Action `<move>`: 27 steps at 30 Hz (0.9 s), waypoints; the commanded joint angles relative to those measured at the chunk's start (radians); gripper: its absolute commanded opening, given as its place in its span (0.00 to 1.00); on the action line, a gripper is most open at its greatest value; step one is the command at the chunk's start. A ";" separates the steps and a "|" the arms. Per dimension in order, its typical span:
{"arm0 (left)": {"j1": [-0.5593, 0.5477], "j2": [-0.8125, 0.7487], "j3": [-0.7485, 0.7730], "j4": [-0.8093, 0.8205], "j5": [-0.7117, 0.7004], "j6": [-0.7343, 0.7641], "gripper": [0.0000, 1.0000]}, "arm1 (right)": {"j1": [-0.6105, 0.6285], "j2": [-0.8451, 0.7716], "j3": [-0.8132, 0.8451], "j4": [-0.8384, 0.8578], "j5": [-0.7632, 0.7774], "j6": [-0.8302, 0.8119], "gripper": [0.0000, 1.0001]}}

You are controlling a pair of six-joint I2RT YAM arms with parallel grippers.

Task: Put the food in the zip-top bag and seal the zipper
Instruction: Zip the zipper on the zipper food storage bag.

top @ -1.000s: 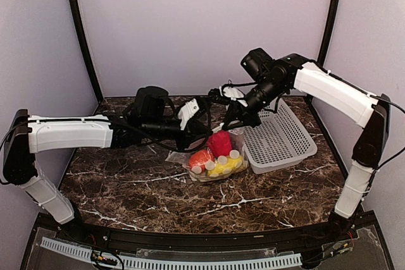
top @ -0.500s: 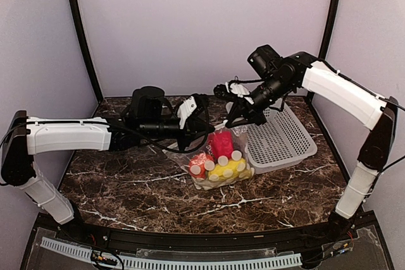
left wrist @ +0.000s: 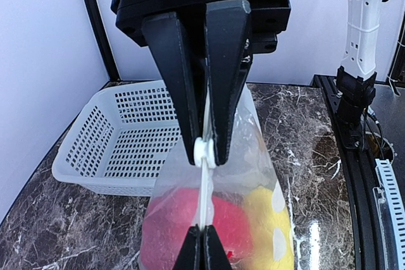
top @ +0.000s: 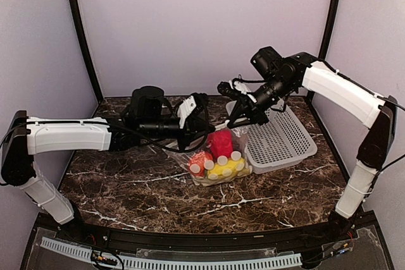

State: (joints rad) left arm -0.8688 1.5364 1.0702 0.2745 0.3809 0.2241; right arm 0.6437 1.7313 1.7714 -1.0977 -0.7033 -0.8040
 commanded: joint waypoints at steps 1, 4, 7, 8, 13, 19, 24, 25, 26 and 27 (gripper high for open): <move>0.027 -0.017 -0.004 -0.104 -0.042 0.011 0.01 | -0.048 0.031 0.055 -0.065 0.041 0.030 0.07; 0.039 -0.027 0.000 -0.134 -0.060 0.035 0.01 | -0.060 0.037 0.064 -0.067 0.081 0.022 0.08; 0.061 -0.039 -0.008 -0.150 -0.059 0.038 0.01 | -0.080 0.027 0.073 -0.092 0.103 0.003 0.09; 0.064 -0.041 -0.013 -0.153 -0.059 0.038 0.01 | -0.089 0.023 0.077 -0.104 0.109 -0.004 0.09; 0.071 -0.039 -0.031 -0.149 -0.055 0.033 0.01 | -0.117 0.002 0.074 -0.143 0.121 -0.021 0.10; 0.071 -0.020 -0.023 -0.126 -0.037 0.018 0.01 | -0.119 0.002 0.054 -0.130 0.095 -0.018 0.12; 0.071 0.001 0.014 -0.126 -0.021 0.013 0.01 | -0.119 0.037 0.105 -0.122 0.058 -0.009 0.13; 0.071 0.006 0.030 -0.131 -0.026 0.021 0.01 | -0.119 0.046 0.121 -0.119 0.056 -0.008 0.16; 0.071 0.010 0.040 -0.136 -0.039 0.028 0.01 | -0.119 0.055 0.139 -0.120 0.056 -0.006 0.21; 0.071 0.020 0.064 -0.149 -0.053 0.045 0.01 | -0.120 0.065 0.163 -0.122 0.056 -0.004 0.24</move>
State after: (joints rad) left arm -0.8009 1.5402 1.0698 0.1684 0.3458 0.2481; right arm 0.5285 1.7714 1.8515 -1.2121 -0.6323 -0.8112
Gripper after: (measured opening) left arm 0.010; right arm 0.191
